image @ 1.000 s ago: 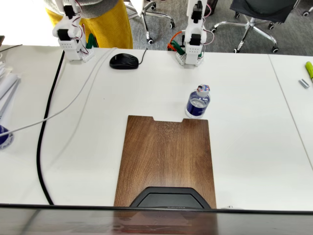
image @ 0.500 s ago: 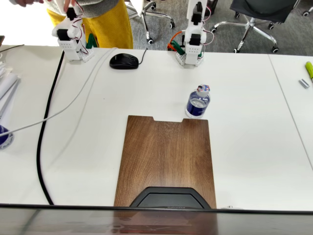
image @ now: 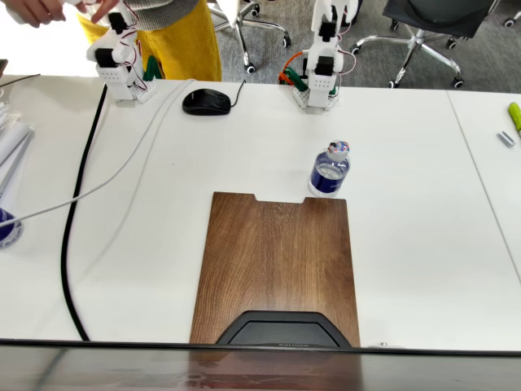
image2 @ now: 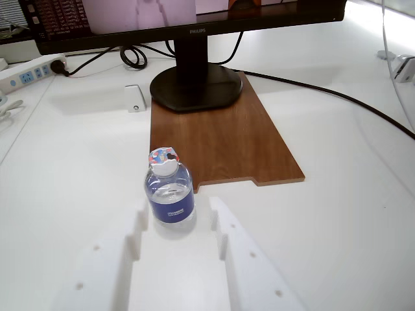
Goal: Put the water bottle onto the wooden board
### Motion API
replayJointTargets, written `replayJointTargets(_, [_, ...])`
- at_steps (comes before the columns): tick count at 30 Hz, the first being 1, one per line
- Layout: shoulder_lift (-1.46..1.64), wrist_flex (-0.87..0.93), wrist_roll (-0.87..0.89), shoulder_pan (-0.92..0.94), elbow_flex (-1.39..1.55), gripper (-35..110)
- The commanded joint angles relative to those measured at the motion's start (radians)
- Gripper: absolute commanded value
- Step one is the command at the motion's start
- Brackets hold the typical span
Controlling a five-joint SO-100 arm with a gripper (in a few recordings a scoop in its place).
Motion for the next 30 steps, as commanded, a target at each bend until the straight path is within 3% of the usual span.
replayJointTargets(1, [0.012,-0.114,-0.006,-0.015,0.164,13])
replayJointTargets(10, [0.012,-0.546,-0.097,-0.021,0.466,15])
replayJointTargets(19, [0.012,-0.776,-0.135,-0.037,0.657,16])
replayJointTargets(21, [0.012,-0.764,-0.124,-0.049,0.581,18])
replayJointTargets(24, [-0.072,-0.554,-0.103,-0.035,0.353,19])
replayJointTargets(30, [-0.64,-0.469,0.092,-0.044,-0.408,21])
